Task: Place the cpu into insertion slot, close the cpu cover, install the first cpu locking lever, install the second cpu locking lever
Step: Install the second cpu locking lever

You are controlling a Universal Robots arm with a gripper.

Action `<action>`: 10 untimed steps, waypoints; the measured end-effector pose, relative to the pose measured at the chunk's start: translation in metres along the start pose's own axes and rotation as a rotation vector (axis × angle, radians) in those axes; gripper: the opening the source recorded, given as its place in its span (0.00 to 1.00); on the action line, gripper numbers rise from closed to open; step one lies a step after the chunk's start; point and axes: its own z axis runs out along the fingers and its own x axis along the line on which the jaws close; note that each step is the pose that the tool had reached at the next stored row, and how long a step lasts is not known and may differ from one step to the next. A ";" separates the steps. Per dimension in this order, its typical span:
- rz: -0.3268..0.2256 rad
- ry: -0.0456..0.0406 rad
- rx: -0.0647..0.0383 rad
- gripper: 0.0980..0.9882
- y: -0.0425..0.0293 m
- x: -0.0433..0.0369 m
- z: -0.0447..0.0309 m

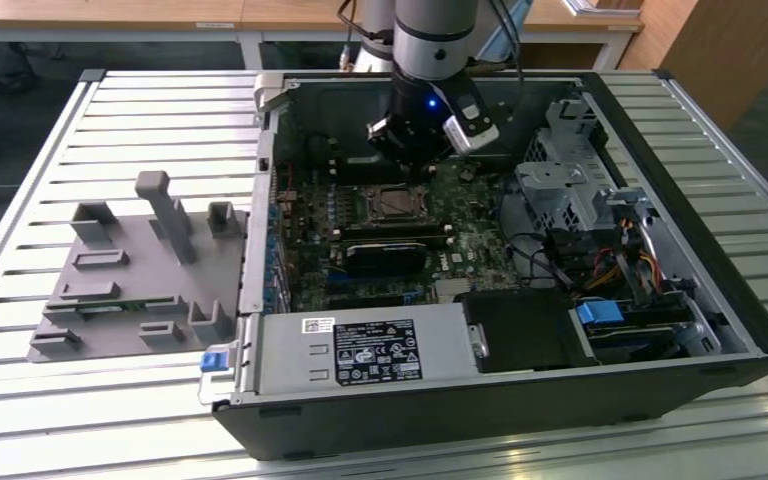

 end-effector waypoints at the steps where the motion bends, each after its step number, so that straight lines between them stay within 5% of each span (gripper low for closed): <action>1: 0.000 0.0001 0.000 0.01 -0.0027 0.0000 -0.0002; 10: 0.000 0.0044 -0.002 0.01 -0.0169 0.0000 -0.0008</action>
